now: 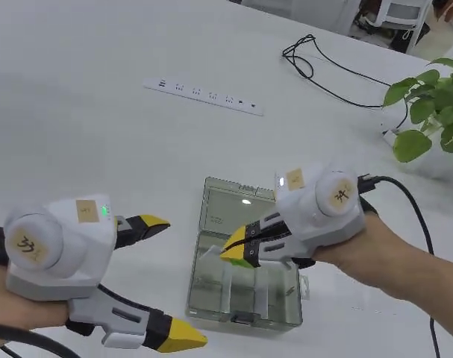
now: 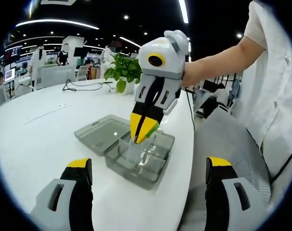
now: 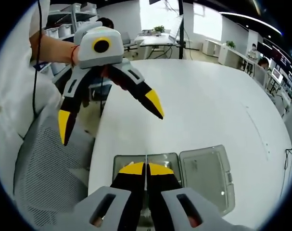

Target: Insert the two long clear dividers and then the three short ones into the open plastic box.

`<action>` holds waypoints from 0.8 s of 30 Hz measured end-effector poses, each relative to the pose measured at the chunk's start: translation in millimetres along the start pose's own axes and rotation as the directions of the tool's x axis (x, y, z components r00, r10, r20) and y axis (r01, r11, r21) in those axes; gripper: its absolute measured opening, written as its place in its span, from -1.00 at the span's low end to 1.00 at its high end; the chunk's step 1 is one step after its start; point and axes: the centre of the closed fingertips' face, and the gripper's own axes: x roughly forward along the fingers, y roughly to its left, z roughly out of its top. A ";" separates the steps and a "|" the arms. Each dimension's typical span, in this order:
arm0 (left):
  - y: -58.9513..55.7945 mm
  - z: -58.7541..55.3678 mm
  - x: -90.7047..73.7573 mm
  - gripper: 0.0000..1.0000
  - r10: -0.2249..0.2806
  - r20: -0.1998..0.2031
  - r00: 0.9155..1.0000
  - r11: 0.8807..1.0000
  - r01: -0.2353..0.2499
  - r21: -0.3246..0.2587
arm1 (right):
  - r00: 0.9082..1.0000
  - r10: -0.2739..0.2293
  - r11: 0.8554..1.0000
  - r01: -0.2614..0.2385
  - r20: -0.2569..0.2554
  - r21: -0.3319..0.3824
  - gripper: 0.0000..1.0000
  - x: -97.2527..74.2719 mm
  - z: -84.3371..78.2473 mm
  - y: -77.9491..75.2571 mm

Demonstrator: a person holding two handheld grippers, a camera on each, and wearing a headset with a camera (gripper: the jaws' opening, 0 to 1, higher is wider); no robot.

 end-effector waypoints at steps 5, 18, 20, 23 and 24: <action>-0.4 -0.4 0.9 1.00 -0.004 -0.003 1.000 1.000 0.004 0.000 | 1.000 -0.006 0.999 0.005 -0.027 -0.033 -0.96 8.5 -2.7 2.3; -1.4 -1.5 1.8 1.00 -0.009 -0.007 1.000 1.000 0.009 -0.001 | 0.998 0.009 1.000 -0.010 -0.062 -0.025 -0.95 21.8 -10.3 -0.2; -1.0 -2.1 1.9 1.00 -0.009 -0.009 1.000 1.000 0.009 -0.002 | 0.998 0.011 1.000 -0.013 -0.069 -0.025 -0.95 24.2 -11.5 0.1; -1.3 -2.9 2.4 1.00 -0.013 -0.012 1.000 1.000 0.013 -0.001 | 0.997 0.011 1.000 -0.013 -0.080 -0.021 -0.95 27.2 -13.7 0.1; -1.2 -3.4 2.7 1.00 -0.013 -0.014 1.000 1.000 0.013 0.000 | 0.996 0.011 1.000 -0.013 -0.084 -0.020 -0.95 28.6 -14.3 0.3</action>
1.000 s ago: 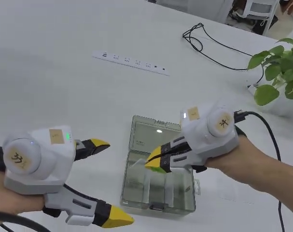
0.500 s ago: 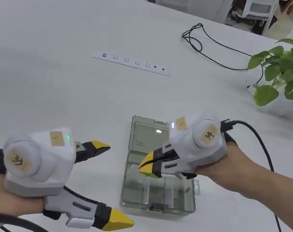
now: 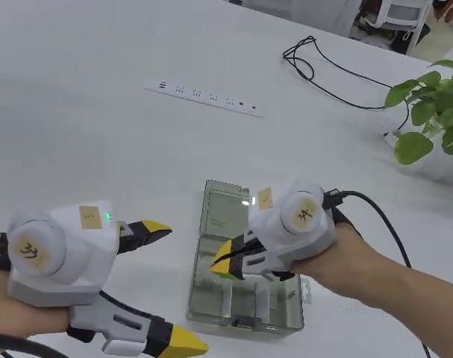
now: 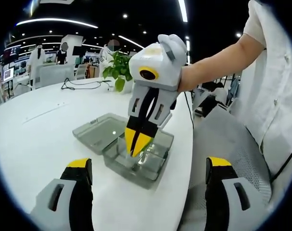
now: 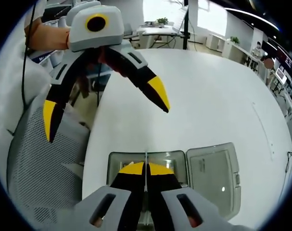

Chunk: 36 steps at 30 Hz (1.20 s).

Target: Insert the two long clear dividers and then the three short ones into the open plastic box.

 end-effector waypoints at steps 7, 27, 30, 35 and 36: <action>0.6 -1.0 0.6 1.00 0.000 -0.001 1.000 1.000 0.000 -0.004 | 0.999 -0.002 1.000 0.001 -0.039 -0.015 -0.95 8.1 -4.9 0.9; 0.1 -1.4 2.8 0.99 -0.006 -0.009 1.000 1.000 0.006 -0.005 | 0.995 -0.015 0.999 0.011 -0.097 -0.049 -0.95 16.0 -11.5 1.2; -0.5 0.2 2.6 0.99 -0.005 -0.009 1.000 1.000 0.005 -0.003 | 0.996 -0.020 0.999 0.016 -0.092 -0.041 -0.93 16.6 -11.4 1.0; -0.9 -0.3 1.2 0.99 -0.003 -0.018 1.000 1.000 0.003 0.000 | 0.998 -0.023 1.000 0.022 -0.066 -0.017 -0.81 14.5 -5.5 4.1; -1.2 -0.3 0.7 0.99 -0.002 -0.020 1.000 1.000 0.002 0.003 | 0.998 -0.024 1.000 0.023 -0.063 -0.014 -0.80 13.2 -4.5 4.6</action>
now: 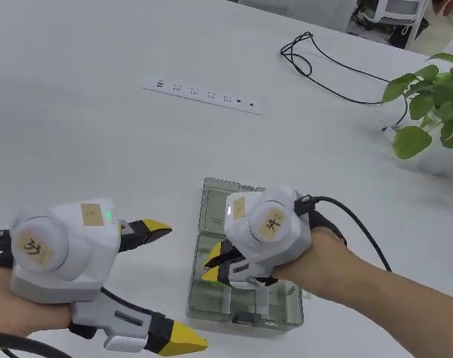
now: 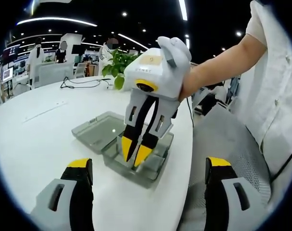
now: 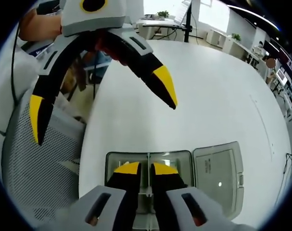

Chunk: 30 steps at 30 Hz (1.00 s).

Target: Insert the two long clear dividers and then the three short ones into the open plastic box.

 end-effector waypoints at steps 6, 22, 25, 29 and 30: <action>-1.8 0.6 -2.5 0.99 0.000 -0.008 1.000 1.000 0.000 0.008 | 0.998 -0.022 0.999 0.019 0.057 0.043 -0.68 -16.7 8.2 -2.9; -4.4 1.9 -6.3 0.99 0.001 -0.009 1.000 1.000 -0.001 0.017 | 0.985 -0.100 0.985 0.078 0.142 0.155 -0.29 -71.9 -2.9 -12.5; -4.2 1.1 -7.6 0.99 0.005 -0.012 1.000 1.000 -0.004 0.016 | 0.984 -0.108 0.982 0.083 0.142 0.171 -0.23 -77.8 -9.9 -12.9; -4.7 1.3 -8.8 0.99 0.007 -0.011 1.000 1.000 -0.006 0.017 | 0.984 -0.117 0.979 0.091 0.133 0.185 -0.16 -85.6 -22.2 -12.9; -4.6 1.3 -9.1 0.99 0.008 -0.011 1.000 1.000 -0.008 0.016 | 0.984 -0.120 0.977 0.094 0.130 0.190 -0.14 -88.0 -26.1 -13.2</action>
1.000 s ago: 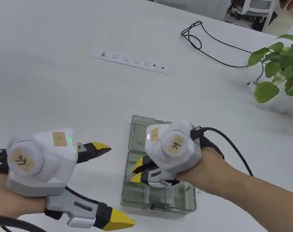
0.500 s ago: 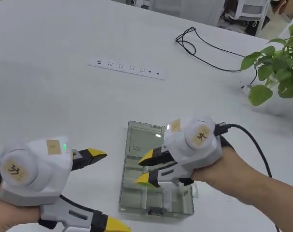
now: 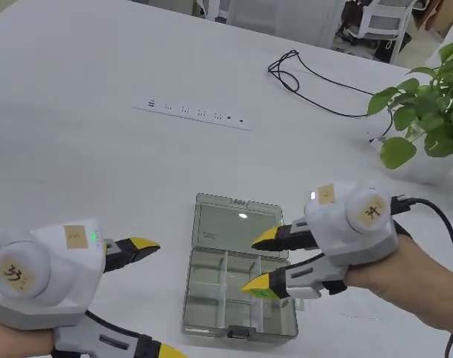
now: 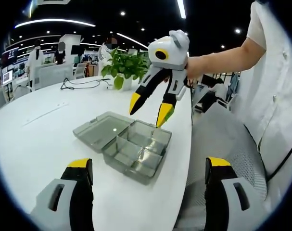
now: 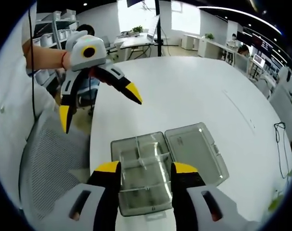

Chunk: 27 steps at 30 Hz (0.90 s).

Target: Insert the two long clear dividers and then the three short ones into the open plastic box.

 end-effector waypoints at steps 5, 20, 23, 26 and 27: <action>0.5 0.2 -0.5 0.99 0.003 -0.001 1.000 1.000 -0.003 0.000 | 1.000 -0.011 1.000 0.012 -0.019 0.012 -0.06 -10.1 -15.1 -4.3; 2.1 -0.1 1.1 0.99 0.000 -0.007 1.000 1.000 0.000 -0.001 | 0.994 -0.028 1.000 0.028 -0.108 0.000 0.14 -33.2 -58.4 -17.9; 2.9 -1.3 1.0 0.99 0.003 -0.012 1.000 1.000 -0.003 0.001 | 0.991 -0.020 1.000 0.022 -0.129 0.008 0.18 -36.3 -69.4 -19.7; 3.0 -2.3 1.0 0.99 0.003 -0.015 1.000 1.000 -0.003 0.000 | 0.986 -0.017 1.000 0.018 -0.164 0.007 0.20 -39.1 -85.0 -22.9; 3.1 -2.6 1.0 0.99 0.003 -0.016 1.000 1.000 -0.003 0.000 | 0.985 -0.017 1.000 0.018 -0.172 0.006 0.21 -40.1 -88.6 -23.7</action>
